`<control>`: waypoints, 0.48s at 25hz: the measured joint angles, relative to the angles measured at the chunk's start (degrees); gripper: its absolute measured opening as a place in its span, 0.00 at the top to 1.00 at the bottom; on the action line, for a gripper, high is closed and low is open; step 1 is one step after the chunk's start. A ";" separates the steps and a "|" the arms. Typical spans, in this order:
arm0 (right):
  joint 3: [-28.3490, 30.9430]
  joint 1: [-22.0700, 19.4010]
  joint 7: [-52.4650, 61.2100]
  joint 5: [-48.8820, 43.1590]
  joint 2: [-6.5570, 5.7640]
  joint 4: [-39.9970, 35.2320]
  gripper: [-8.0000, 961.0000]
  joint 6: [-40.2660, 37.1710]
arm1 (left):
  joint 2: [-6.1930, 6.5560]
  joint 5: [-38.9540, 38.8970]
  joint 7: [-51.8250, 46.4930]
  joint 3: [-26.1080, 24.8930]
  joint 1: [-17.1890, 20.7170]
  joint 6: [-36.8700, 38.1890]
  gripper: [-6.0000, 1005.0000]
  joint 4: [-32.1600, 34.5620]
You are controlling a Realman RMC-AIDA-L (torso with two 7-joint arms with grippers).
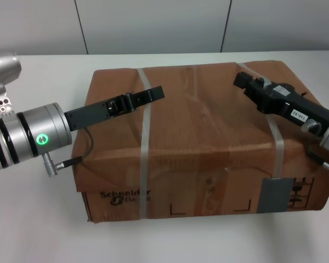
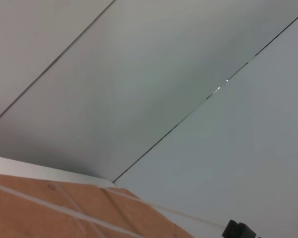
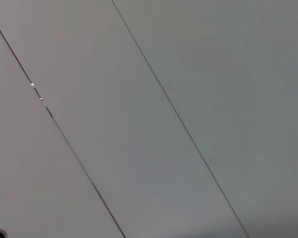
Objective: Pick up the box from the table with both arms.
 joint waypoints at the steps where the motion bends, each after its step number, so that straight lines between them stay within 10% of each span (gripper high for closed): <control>1: 0.00 0.00 0.00 0.00 0.00 0.00 0.89 0.00 | 0.00 0.00 0.00 0.00 0.00 0.02 0.89 0.01; 12: 0.00 0.00 0.00 0.00 0.00 0.00 0.89 -0.03 | 0.00 -0.03 0.00 0.00 0.00 0.02 0.89 0.03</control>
